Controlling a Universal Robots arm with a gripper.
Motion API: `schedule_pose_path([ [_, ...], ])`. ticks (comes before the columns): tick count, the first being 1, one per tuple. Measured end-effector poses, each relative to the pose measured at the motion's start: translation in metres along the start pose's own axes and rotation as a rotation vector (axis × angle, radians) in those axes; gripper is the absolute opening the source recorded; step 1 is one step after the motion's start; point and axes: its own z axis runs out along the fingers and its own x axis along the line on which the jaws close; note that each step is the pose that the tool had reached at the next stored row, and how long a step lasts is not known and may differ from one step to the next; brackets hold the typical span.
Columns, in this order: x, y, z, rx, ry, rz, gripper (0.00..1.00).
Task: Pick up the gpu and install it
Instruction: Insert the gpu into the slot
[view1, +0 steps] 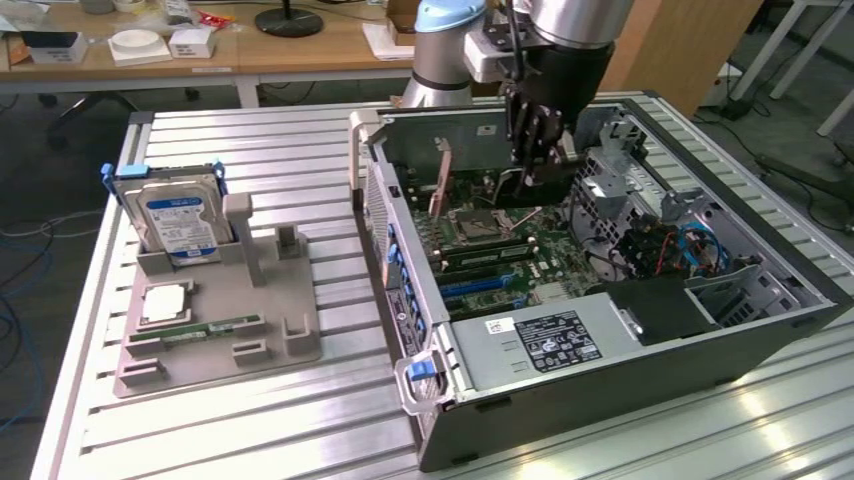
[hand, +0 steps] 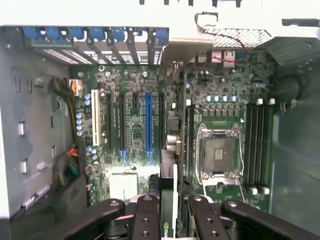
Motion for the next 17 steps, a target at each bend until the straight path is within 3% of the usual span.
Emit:
schedule_pose_path([
  [5,0.007,0.0007,0.0043,0.0001,0.0002,0.003,0.26],
  [17,0.011,0.0024,0.0255,-0.0056,-0.0008,-0.028,0.26],
])
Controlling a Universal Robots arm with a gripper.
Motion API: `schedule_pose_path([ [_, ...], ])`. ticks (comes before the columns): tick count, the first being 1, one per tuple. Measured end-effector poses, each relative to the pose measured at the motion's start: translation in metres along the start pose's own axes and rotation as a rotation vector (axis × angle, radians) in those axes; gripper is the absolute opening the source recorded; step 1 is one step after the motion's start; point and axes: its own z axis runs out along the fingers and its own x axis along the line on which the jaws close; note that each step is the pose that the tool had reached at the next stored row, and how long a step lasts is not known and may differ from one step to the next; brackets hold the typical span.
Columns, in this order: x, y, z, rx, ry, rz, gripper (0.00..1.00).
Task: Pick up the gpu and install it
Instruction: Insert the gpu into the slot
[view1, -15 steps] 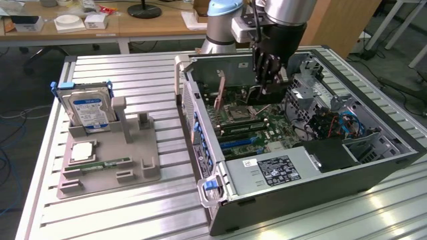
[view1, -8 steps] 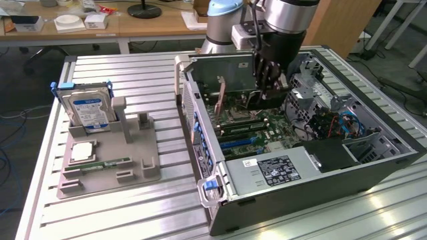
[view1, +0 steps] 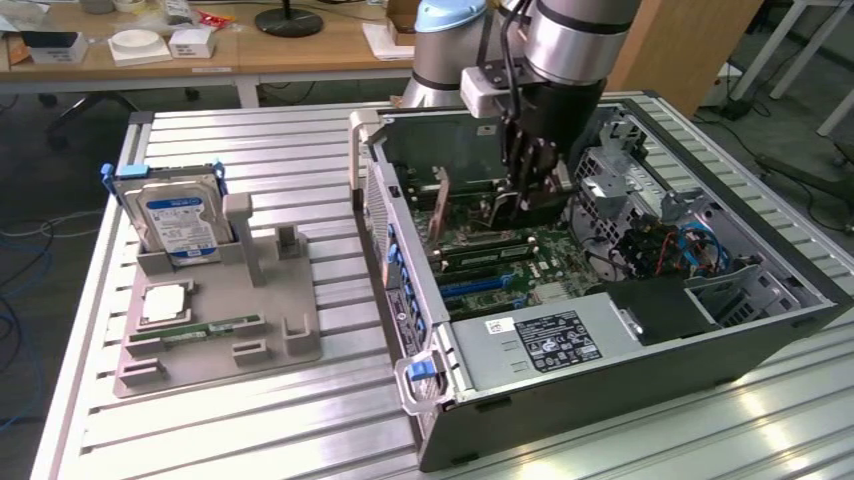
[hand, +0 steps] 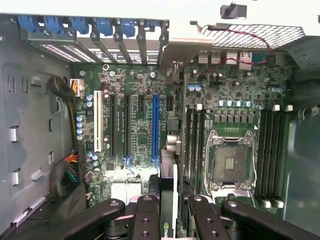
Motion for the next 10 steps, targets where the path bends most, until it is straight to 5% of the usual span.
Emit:
schedule_pose_path([
  [10,0.0044,0.0049,0.0105,-0.0026,0.0007,0.0,0.26],
])
